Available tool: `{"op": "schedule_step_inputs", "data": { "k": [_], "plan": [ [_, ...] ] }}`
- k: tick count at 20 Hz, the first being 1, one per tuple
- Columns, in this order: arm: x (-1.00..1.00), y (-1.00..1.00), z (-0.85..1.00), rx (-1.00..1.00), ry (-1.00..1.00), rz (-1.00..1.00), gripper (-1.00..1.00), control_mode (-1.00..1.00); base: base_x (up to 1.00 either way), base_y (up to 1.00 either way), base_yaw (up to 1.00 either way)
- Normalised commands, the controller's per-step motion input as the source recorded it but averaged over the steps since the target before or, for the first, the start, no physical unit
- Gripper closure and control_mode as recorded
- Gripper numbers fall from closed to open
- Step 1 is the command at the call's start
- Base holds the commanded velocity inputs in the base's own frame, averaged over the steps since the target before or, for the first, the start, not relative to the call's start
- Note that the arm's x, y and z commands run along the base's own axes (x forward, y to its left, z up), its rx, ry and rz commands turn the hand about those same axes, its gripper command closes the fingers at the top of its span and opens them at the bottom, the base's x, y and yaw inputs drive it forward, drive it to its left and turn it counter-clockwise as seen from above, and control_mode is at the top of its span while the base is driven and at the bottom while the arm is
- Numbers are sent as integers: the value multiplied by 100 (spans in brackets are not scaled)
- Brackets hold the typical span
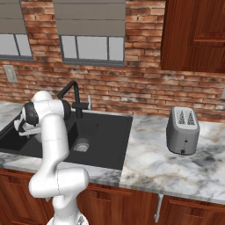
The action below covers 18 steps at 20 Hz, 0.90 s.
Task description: Move any existing items from the left basin to the right basin for drying. Then move the measuring cup from the counter to the left basin of the sink for washing.
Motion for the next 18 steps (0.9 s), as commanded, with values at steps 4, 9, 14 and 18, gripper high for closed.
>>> {"op": "schedule_step_inputs", "data": {
  "k": [4, 9, 14, 18],
  "plan": [
    [-5, 0, -15, 0, 0, 0, -100, -100, 0, 0, 0],
    [0, -4, 2, 0, 0, 0, -100, -100, 0, 0, 0],
    [0, -3, 22, -1, -4, 0, -100, -100, 0, 0, 0],
    [0, 0, 5, -1, -4, 0, -100, -100, 0, 0, 0]
  ]
}}
